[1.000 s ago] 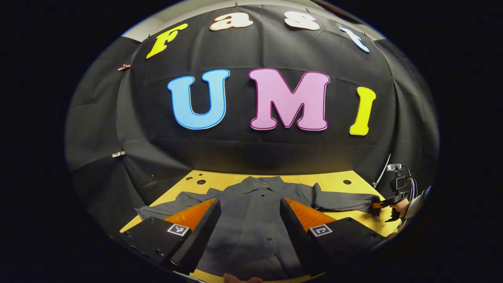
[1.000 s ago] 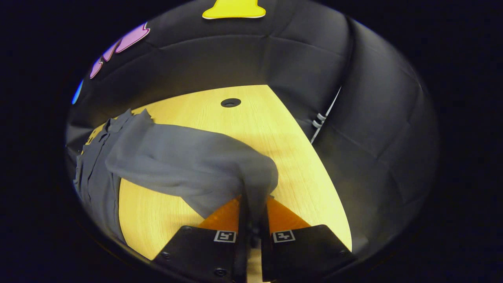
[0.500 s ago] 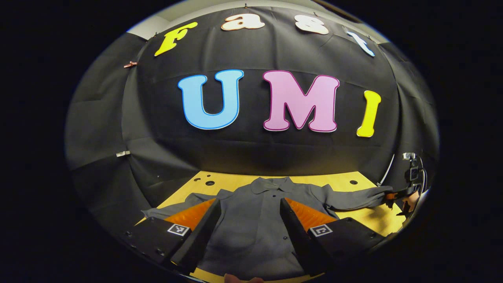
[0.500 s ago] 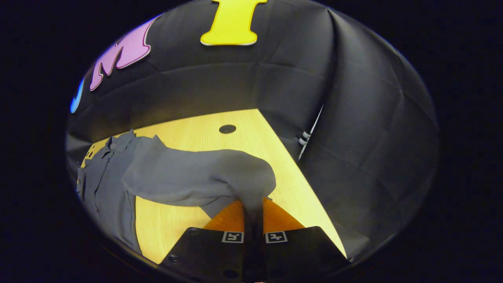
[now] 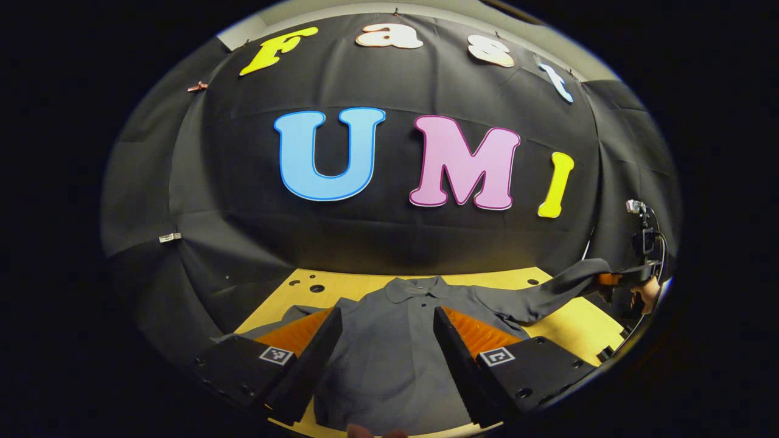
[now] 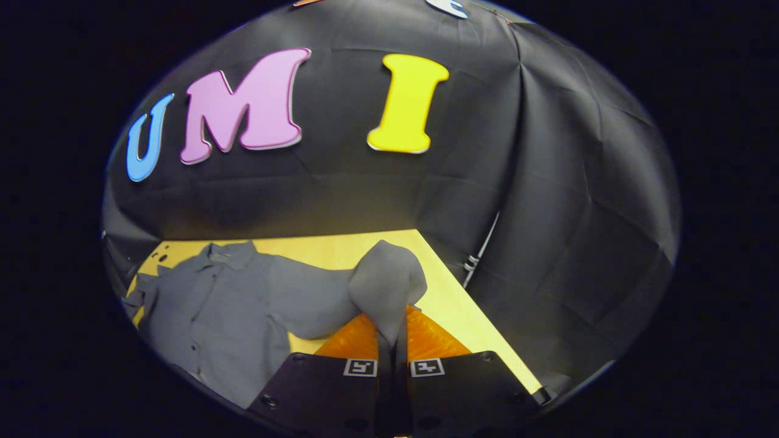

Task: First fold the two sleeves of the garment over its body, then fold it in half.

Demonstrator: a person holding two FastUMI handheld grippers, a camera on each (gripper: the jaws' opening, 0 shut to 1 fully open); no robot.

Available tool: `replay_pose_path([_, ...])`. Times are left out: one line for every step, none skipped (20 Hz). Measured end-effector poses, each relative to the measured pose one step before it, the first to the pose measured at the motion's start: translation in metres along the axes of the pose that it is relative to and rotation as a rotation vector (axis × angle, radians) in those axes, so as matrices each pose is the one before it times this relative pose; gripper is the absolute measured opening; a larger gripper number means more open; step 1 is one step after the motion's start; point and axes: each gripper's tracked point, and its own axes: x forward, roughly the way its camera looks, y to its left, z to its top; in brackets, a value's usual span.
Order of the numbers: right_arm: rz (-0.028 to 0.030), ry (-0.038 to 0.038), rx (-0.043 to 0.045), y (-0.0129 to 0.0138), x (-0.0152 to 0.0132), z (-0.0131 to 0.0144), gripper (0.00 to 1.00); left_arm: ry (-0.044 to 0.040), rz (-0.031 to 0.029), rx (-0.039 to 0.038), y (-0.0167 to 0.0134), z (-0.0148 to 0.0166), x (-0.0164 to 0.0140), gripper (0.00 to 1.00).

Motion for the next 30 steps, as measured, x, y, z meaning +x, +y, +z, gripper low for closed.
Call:
replay_pose_path([0.00944,-0.02014,0.00361,0.01743,-0.00734,0.00774,0.05,-0.00431,-0.00251,-0.00021,0.00932,0.00025,-0.00069,0.95])
replay_pose_path([0.01090,-0.02148,0.00592,0.01817,-0.00765,0.00938,0.05,-0.00505,-0.00195,-0.00100,0.00917,-0.00127,-0.00179,0.95])
replay_pose_path([0.01245,-0.02220,0.00417,0.01849,-0.00889,0.00981,0.05,-0.00538,0.00115,-0.00078,0.00941,0.00040,-0.00147,0.95])
replay_pose_path([0.01494,-0.02532,0.00213,0.01831,-0.00743,0.01068,0.05,-0.00237,0.00117,-0.00204,0.01005,-0.00185,-0.00062,0.95])
replay_pose_path([0.02071,-0.02578,-0.00219,0.01998,-0.00560,0.00895,0.05,-0.00134,0.00376,-0.00315,0.01082,-0.00151,-0.00109,0.95])
replay_pose_path([0.01939,-0.02357,-0.00652,0.02141,-0.00476,0.00951,0.05,-0.00064,0.00485,-0.00509,0.00987,-0.00248,-0.00183,0.95])
replay_pose_path([0.02163,-0.01704,-0.00594,0.02051,-0.00272,0.00675,0.05,0.00074,0.00521,-0.00688,0.01019,-0.00185,-0.00056,0.95])
replay_pose_path([0.02477,-0.00938,-0.00259,0.02289,-0.00093,0.00520,0.05,0.00228,0.00468,-0.00736,0.01006,-0.00292,-0.00098,0.95])
replay_pose_path([0.02237,-0.00488,-0.00044,0.01872,-0.00015,0.00156,0.05,0.00155,0.00639,-0.00660,0.01042,-0.00171,-0.00123,0.95])
replay_pose_path([0.02121,-0.00230,-0.00121,0.01989,0.00248,0.00129,0.05,0.00403,0.00789,-0.00622,0.01058,-0.00261,-0.00150,0.95])
replay_pose_path([0.02323,0.00069,-0.00204,0.01940,0.00286,-0.00040,0.05,0.00455,0.00770,-0.00603,0.01027,-0.00105,-0.00035,0.95])
replay_pose_path([0.02223,-0.00128,-0.00460,0.01885,0.00358,-0.00091,0.05,0.00394,0.00926,-0.00514,0.01066,-0.00412,-0.00001,0.95])
replay_pose_path([0.02202,0.00350,-0.00639,0.01696,0.00533,-0.00250,0.05,0.00301,0.01069,-0.00318,0.01036,-0.00182,-0.00029,0.95])
replay_pose_path([0.02291,0.00785,-0.00573,0.01854,0.00504,-0.00324,0.05,0.00382,0.01052,-0.00222,0.01147,-0.00385,-0.00022,0.95])
replay_pose_path([0.02105,0.00990,-0.00708,0.01903,0.00621,-0.00508,0.05,0.00732,0.01316,-0.00155,0.01133,-0.00238,0.00025,0.95])
replay_pose_path([0.02108,0.01382,-0.00952,0.01702,0.00788,-0.00646,0.05,0.01067,0.01238,-0.00397,0.01140,-0.00685,0.00128,0.95])
replay_pose_path([0.01857,0.01542,-0.01177,0.01593,0.00820,-0.00788,0.05,0.01308,0.00964,-0.00622,0.01073,-0.00579,0.00210,0.95])
replay_pose_path([0.02019,0.02215,-0.01383,0.01719,0.00959,-0.01046,0.05,0.01384,0.01046,-0.00628,0.01000,-0.00695,0.00261,0.96])
replay_pose_path([0.01890,0.02211,-0.01244,0.01558,0.00850,-0.00953,0.05,0.00971,0.01099,-0.00458,0.00998,-0.00335,0.00198,0.96])
replay_pose_path([0.01751,0.01395,-0.01074,0.01418,0.00760,-0.00783,0.05,0.00497,0.01273,-0.00425,0.01011,-0.00454,0.00427,0.95])
replay_pose_path([0.01545,0.01565,-0.01167,0.01375,0.00873,-0.00769,0.05,0.00427,0.01175,-0.00511,0.00967,-0.00103,0.00324,0.95])
replay_pose_path([0.01491,0.01582,-0.01081,0.01204,0.00832,-0.00676,0.05,0.00489,0.00996,-0.00542,0.00839,-0.00364,0.00413,0.95])
replay_pose_path([0.01544,0.01715,-0.00569,0.01046,0.00820,-0.00649,0.05,0.00483,0.01034,-0.00589,0.00808,-0.00351,0.00585,0.95])
replay_pose_path([0.01738,0.01466,0.00044,0.01067,0.00736,-0.00517,0.05,0.00745,0.00962,-0.00465,0.00824,-0.00432,0.00494,0.95])
replay_pose_path([0.01788,0.00724,0.00027,0.01136,0.00688,-0.00401,0.05,0.00687,0.01114,-0.00372,0.00787,-0.00216,0.00474,0.95])
replay_pose_path([0.00862,0.01487,-0.00774,0.00868,0.00711,-0.00569,0.05,0.00679,0.01144,-0.00175,0.00737,-0.00475,0.00481,0.95])
replay_pose_path([0.00585,0.02040,-0.01127,0.00793,0.00636,-0.00796,0.05,0.00775,0.01357,-0.00013,0.00805,-0.00422,0.00477,0.95])
replay_pose_path([0.00891,0.02267,-0.00772,0.00774,0.00659,-0.00784,0.05,0.00944,0.01335,0.00049,0.00629,-0.00762,0.00383,0.95])
replay_pose_path([0.01202,0.02129,-0.00745,0.00803,0.00691,-0.00827,0.05,0.01126,0.01131,0.00158,0.00694,-0.00464,0.00406,0.96])
replay_pose_path([0.01618,0.01879,-0.00368,0.00774,0.00605,-0.00705,0.05,0.00848,0.01308,0.00417,0.00649,-0.00758,0.00554,0.96])
